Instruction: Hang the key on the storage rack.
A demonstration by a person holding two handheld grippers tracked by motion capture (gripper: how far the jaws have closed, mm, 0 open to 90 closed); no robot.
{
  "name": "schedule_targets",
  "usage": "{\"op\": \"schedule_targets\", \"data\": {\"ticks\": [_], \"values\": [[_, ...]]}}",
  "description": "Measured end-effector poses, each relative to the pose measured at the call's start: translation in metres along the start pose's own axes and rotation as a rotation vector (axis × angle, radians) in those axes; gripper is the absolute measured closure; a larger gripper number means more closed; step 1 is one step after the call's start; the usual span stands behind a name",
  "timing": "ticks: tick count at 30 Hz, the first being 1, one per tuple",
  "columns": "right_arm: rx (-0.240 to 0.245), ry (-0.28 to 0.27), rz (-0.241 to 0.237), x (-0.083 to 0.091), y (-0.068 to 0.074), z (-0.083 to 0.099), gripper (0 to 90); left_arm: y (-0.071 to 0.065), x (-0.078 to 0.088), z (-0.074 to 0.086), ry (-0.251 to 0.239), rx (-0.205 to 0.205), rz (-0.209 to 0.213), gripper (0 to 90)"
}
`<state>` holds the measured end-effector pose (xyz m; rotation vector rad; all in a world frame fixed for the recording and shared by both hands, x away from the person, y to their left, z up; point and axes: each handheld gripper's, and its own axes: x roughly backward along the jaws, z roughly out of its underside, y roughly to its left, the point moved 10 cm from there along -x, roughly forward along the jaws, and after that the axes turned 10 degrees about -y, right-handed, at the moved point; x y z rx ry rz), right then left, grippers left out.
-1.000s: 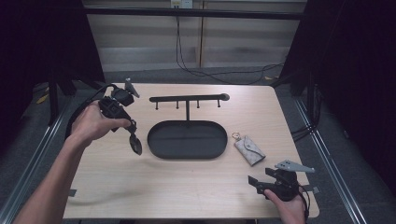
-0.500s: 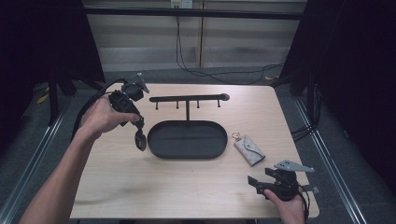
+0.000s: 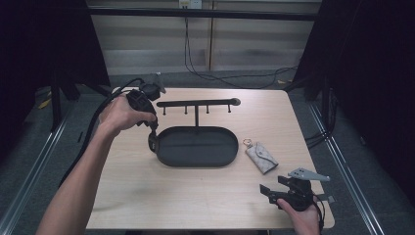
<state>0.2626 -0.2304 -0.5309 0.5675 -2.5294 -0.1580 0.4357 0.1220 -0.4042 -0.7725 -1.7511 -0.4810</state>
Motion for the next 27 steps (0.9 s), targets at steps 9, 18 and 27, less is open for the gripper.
{"op": "schedule_targets", "data": {"ticks": [9,18,27], "values": [[0.003,-0.019,0.003,0.002,0.000,-0.002,17.6,0.001,-0.003,-0.015,0.004,0.008,-0.002,70.7],[0.002,-0.007,-0.003,0.000,0.000,-0.001,17.6,0.003,-0.006,-0.024,-0.003,0.013,0.001,70.7],[-0.001,-0.005,-0.002,0.000,0.000,-0.001,17.7,0.004,-0.013,-0.035,-0.021,0.038,-0.007,70.7]]}}
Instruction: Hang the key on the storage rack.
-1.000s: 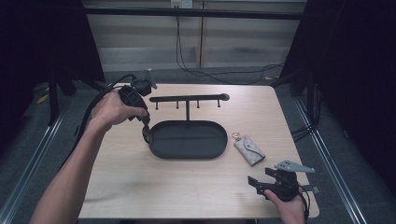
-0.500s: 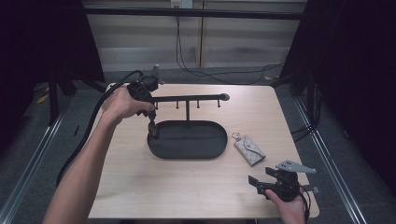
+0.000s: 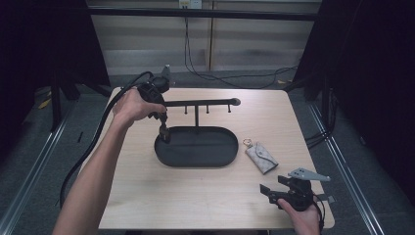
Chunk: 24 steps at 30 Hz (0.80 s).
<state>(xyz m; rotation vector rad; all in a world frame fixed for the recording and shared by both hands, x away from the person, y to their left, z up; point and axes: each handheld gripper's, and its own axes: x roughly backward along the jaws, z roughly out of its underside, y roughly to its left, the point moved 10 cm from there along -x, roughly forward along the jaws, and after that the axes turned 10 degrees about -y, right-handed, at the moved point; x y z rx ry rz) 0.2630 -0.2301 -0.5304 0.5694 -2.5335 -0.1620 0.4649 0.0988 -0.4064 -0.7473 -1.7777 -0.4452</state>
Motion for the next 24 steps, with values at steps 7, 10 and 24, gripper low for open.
{"op": "schedule_targets", "data": {"ticks": [7,10,24], "values": [[0.005,0.003,-0.001,0.0000,-0.0002,0.0005,17.7,0.0017,-0.0042,-0.0021,0.003,0.008,-0.014,70.7],[0.007,0.005,0.000,0.0000,0.0000,0.0008,17.7,0.0019,-0.0038,-0.0013,0.007,0.010,-0.021,70.6],[0.005,0.012,0.006,-0.0018,-0.0004,0.0011,18.5,0.0047,-0.0071,-0.0043,-0.011,0.044,-0.023,62.4]]}}
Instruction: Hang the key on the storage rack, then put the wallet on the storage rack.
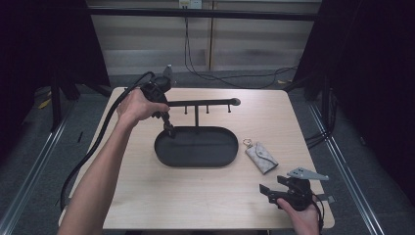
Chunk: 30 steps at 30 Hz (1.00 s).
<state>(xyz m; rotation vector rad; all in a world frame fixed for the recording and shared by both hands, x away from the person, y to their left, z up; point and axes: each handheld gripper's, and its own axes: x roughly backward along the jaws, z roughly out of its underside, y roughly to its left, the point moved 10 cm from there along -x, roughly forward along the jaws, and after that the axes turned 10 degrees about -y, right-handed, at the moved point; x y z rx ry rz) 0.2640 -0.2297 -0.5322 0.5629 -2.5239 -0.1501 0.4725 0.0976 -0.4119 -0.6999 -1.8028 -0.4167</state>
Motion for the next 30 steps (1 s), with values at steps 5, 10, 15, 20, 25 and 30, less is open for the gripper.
{"op": "schedule_targets", "data": {"ticks": [5,10,15,20,25,30], "values": [[-0.003,0.003,0.001,0.000,-0.001,0.000,18.5,0.002,0.002,0.003,-0.035,0.015,0.014,49.0],[-0.001,0.002,0.004,0.000,0.000,0.001,18.5,0.007,0.009,0.006,-0.091,0.026,0.033,32.1],[-0.005,0.001,0.003,0.001,0.000,0.001,18.5,0.009,0.014,0.014,-0.156,0.039,0.070,22.4],[-0.008,0.003,0.002,0.000,-0.001,0.001,18.5,0.012,0.019,0.022,-0.227,0.045,0.093,18.8],[-0.010,0.003,0.009,0.000,-0.002,0.001,18.5,0.017,0.023,0.034,-0.297,0.032,0.096,16.7],[-0.009,0.003,0.013,0.000,-0.002,0.001,18.5,0.020,0.023,0.054,-0.339,0.024,0.104,17.3]]}}
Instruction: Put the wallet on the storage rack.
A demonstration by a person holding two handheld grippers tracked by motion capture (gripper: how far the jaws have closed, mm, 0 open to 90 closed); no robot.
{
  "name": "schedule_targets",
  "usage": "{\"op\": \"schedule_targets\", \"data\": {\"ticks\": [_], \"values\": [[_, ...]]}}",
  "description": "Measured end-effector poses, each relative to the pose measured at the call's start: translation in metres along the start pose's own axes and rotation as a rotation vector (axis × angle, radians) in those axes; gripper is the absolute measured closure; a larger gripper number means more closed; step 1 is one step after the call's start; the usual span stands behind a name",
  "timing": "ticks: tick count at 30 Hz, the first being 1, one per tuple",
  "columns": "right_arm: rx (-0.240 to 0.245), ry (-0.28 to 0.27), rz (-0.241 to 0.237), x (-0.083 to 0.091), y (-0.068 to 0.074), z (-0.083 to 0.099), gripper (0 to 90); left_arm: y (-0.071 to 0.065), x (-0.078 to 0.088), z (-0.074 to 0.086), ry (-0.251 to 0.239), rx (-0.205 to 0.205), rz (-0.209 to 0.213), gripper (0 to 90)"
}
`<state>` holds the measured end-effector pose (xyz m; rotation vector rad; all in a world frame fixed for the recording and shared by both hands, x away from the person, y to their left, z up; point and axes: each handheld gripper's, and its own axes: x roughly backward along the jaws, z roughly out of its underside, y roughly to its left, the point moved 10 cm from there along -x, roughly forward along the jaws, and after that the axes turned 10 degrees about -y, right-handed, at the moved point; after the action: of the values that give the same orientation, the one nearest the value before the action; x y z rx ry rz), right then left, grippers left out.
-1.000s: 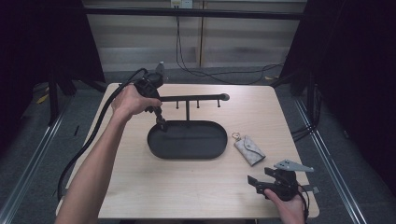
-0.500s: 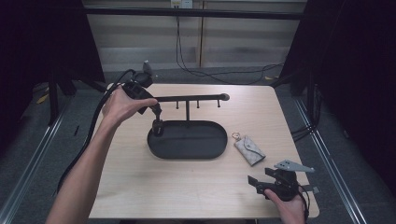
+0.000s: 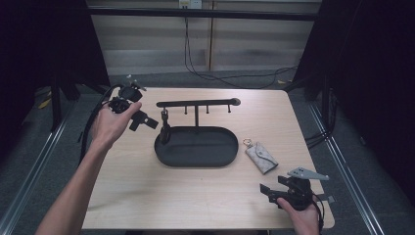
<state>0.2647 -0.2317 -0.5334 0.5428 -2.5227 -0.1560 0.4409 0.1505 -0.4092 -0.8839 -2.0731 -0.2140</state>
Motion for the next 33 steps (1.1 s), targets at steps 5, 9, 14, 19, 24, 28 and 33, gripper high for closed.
{"op": "schedule_targets", "data": {"ticks": [5,9,14,19,24,28,33], "values": [[-0.013,-0.002,0.006,-0.001,-0.001,-0.001,18.4,0.007,0.008,0.016,-0.039,-0.004,0.022,18.2],[-0.014,0.001,0.007,-0.003,0.000,-0.001,18.5,0.013,0.018,0.027,-0.102,0.017,-0.001,19.0],[-0.012,-0.013,0.015,0.000,-0.001,-0.002,18.5,0.018,0.024,0.043,-0.135,0.028,-0.031,16.5],[-0.008,-0.019,0.013,0.002,-0.001,-0.002,18.5,0.015,0.026,0.057,-0.160,0.000,-0.034,22.5],[-0.005,-0.021,0.012,0.001,-0.001,-0.003,18.5,0.008,0.027,0.068,-0.209,-0.023,-0.038,22.7],[-0.005,-0.024,0.014,0.002,-0.001,-0.003,18.5,0.004,0.024,0.083,-0.224,-0.026,-0.031,22.8],[-0.014,-0.025,0.014,0.001,-0.001,-0.003,18.5,0.003,0.025,0.099,-0.251,-0.007,-0.044,23.5]]}}
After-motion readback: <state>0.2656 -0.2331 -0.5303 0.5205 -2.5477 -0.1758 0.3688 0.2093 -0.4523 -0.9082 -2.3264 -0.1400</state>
